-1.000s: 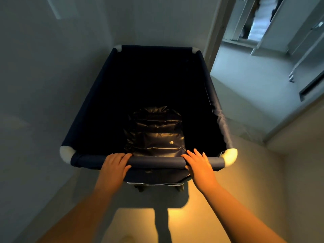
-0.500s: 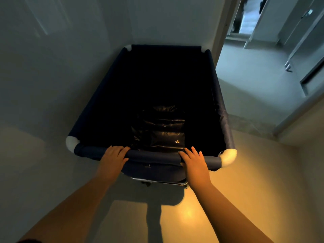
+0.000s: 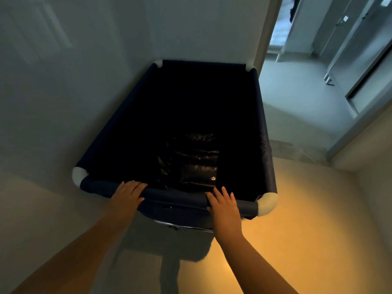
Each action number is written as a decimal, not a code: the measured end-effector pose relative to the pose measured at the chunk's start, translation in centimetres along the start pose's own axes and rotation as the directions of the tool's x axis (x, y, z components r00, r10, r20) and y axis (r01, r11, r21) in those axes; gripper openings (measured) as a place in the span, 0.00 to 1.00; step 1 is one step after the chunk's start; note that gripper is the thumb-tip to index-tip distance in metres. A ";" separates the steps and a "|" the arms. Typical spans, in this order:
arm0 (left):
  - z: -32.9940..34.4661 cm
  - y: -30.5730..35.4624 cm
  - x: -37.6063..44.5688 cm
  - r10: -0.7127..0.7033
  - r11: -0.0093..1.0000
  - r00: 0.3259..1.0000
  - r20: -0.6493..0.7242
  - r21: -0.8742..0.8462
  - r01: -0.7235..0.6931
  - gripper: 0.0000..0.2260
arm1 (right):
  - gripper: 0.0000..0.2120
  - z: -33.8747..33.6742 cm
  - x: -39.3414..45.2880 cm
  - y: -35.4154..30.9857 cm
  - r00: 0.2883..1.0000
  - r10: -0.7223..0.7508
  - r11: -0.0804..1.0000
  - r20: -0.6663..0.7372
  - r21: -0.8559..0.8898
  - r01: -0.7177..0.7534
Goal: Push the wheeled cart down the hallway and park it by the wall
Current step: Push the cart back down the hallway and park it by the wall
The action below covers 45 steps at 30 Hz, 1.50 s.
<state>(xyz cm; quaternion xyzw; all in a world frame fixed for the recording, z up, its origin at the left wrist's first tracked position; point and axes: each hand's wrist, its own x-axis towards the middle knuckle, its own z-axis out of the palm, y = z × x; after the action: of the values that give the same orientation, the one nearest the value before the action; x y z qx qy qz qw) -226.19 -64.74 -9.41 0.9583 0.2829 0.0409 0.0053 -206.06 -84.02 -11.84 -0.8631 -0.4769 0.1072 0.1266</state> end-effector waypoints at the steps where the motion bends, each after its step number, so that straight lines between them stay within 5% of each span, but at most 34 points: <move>1: -0.2 -1.5 0.5 0.011 1.000 1.000 -0.002 -0.008 -0.011 0.31 | 0.21 0.3 0.7 -1.3 1.000 0.020 1.000 -0.006 0.004 -0.020; 15: -0.6 -11.8 0.5 0.070 0.996 0.996 0.050 0.046 -0.072 0.34 | 0.20 3.4 2.0 -10.4 0.993 0.093 0.995 -0.075 -0.019 -0.094; 21: -0.5 -10.6 -1.8 0.025 0.999 0.998 0.057 0.032 -0.027 0.24 | 0.20 3.6 -0.2 -9.9 0.995 0.070 0.997 -0.065 -0.029 -0.072; 23: -0.5 -9.6 -2.9 -0.002 1.000 0.998 0.058 0.019 0.001 0.12 | 0.20 3.4 -1.1 -9.1 0.998 0.048 0.998 -0.044 -0.034 -0.050; 26: -0.5 -7.5 -4.9 -0.022 1.000 0.993 0.117 0.021 0.020 0.15 | 0.20 2.8 -2.7 -7.3 1.000 0.027 0.999 0.010 -0.044 -0.027; 29: -0.1 -5.2 -6.9 -0.007 0.999 0.989 0.151 0.035 0.002 0.31 | 0.20 2.0 -4.4 -5.4 1.000 -0.003 0.999 0.031 -0.039 0.004; 33: 0.1 -3.0 -8.0 -0.023 0.999 0.992 0.123 0.046 0.018 0.33 | 0.20 1.4 -5.6 -3.8 0.999 -0.028 0.999 0.029 -0.042 0.029; 35: 0.5 -2.4 -8.0 -0.035 0.998 0.996 0.081 0.048 0.031 0.30 | 0.20 1.2 -5.4 -3.5 0.999 -0.034 0.998 0.038 -0.045 0.036; 38: 0.2 -2.3 -7.1 -0.082 0.996 0.995 0.054 0.049 0.079 0.13 | 0.20 1.3 -4.8 -3.2 0.999 -0.037 0.998 0.030 -0.044 0.039; 41: 0.5 -3.1 -5.7 -0.057 0.998 0.995 0.077 0.045 0.053 0.16 | 0.20 1.4 -3.6 -3.2 0.999 -0.038 0.999 0.009 -0.030 0.038; 45: 0.5 -5.2 -3.4 0.001 0.998 0.997 0.080 0.054 -0.006 0.33 | 0.20 1.9 -1.3 -4.1 1.000 -0.026 0.999 -0.005 -0.038 0.026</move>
<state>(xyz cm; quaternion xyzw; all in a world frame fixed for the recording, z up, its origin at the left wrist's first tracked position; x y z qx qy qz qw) -231.84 -62.23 -10.29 0.9594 0.2818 -0.0052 -0.0096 -210.63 -82.83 -12.21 -0.8594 -0.4896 0.0942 0.1131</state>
